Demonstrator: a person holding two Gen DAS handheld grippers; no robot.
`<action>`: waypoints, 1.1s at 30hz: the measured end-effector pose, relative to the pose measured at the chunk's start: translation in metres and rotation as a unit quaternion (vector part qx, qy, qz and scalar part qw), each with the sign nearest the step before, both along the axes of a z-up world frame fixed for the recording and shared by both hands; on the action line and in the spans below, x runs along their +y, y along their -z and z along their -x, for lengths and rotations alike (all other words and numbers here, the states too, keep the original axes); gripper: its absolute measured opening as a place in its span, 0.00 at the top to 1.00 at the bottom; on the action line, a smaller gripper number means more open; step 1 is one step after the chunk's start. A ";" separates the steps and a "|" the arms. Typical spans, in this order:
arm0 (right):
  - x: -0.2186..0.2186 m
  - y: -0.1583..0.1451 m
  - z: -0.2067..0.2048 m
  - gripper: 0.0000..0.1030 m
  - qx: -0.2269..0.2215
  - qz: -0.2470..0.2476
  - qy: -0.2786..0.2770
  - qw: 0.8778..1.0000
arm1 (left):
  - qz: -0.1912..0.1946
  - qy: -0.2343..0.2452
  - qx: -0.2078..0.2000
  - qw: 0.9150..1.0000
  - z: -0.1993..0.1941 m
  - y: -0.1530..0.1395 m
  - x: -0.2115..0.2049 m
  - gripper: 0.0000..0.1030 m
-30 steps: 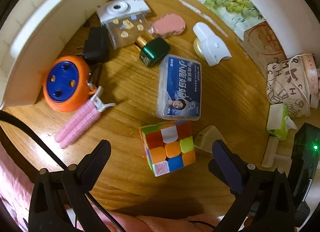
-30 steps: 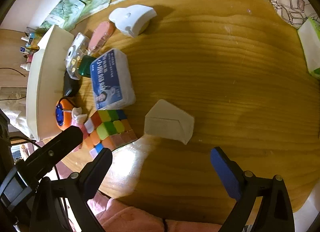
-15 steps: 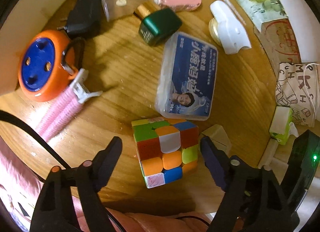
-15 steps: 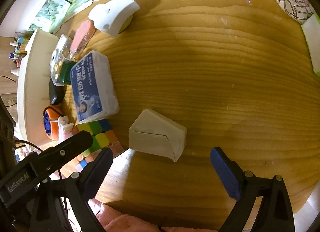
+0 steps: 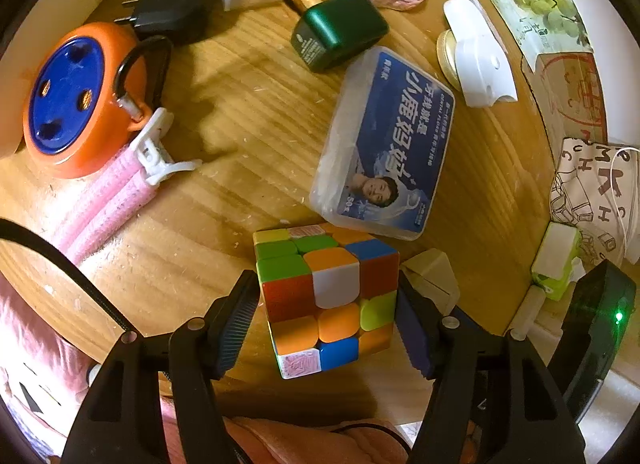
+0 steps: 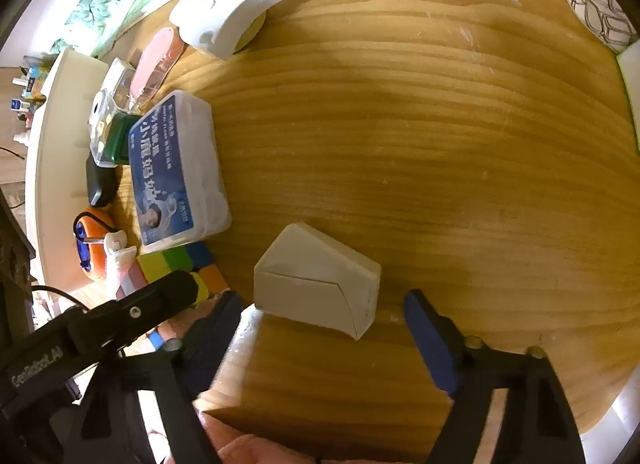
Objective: Organize rigid objects
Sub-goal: 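Grasp the Rubik's cube with the left tool while the right tool grasps the beige wedge block, then carry cube and wedge block into the white tray and open both tools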
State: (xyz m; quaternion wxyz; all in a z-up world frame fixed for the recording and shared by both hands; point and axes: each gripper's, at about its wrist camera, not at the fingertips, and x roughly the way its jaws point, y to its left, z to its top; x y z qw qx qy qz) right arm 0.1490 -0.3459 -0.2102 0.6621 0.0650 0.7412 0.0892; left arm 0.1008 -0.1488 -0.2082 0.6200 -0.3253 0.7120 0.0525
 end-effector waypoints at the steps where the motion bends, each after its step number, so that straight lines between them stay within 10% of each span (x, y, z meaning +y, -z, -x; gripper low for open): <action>1: -0.001 0.000 -0.002 0.24 0.000 -0.002 0.000 1.000 | 0.001 -0.001 0.003 1.000 0.001 0.000 0.002 0.33; 33: 0.029 -0.026 0.046 0.36 -0.047 -0.033 -0.042 0.997 | -0.026 -0.019 -0.047 0.998 0.046 -0.047 0.037 0.34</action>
